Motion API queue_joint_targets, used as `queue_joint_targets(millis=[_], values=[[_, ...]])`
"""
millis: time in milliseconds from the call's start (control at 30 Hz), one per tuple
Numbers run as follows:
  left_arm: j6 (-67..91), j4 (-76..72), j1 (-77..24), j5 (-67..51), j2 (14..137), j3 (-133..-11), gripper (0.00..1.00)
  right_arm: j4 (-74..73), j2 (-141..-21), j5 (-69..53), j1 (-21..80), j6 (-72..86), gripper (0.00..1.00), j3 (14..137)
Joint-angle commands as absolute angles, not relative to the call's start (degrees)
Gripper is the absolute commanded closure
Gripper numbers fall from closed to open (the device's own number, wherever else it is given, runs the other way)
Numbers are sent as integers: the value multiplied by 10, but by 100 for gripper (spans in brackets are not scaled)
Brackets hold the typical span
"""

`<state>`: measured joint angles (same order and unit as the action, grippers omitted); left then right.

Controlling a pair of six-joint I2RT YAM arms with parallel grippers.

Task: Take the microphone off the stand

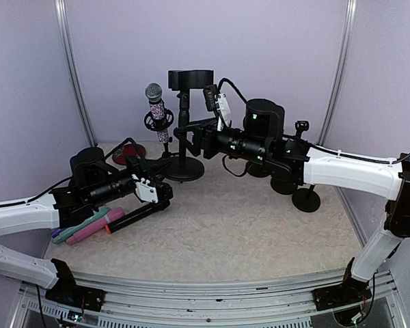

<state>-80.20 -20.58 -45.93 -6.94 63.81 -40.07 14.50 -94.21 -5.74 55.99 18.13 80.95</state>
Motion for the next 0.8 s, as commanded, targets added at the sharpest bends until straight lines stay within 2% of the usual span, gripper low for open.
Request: queue_joint_targets(millis=[0, 67, 133, 200, 233, 333, 433, 467, 633, 767], values=[[-818, -270, -460, -68, 627, -398, 100, 181, -967, -44, 566, 169, 49, 839], [-819, -267, -459, -62, 630, -398, 100, 191, -973, -46, 566, 166, 64, 837], [-821, -267, -456, -58, 636, -399, 100, 192, -976, -38, 566, 163, 86, 837], [-822, -264, -452, -49, 646, -401, 100, 196, -977, -24, 565, 158, 98, 829], [-823, -260, -449, -40, 652, -403, 95, 201, -977, -16, 566, 153, 100, 822], [-808, -247, -433, -18, 673, -413, 43, 215, -974, 25, 559, 133, 100, 794], [-779, -228, -411, -5, 692, -429, 10, 243, -977, 66, 535, 115, 100, 757], [-765, -215, -402, -4, 696, -437, 3, 256, -981, 74, 524, 111, 100, 744], [-700, -117, -357, -46, 692, -484, 1, 360, -1037, 124, 461, 49, 100, 696], [-667, -47, -332, -69, 673, -495, 1, 435, -1117, 148, 420, 13, 100, 717]])
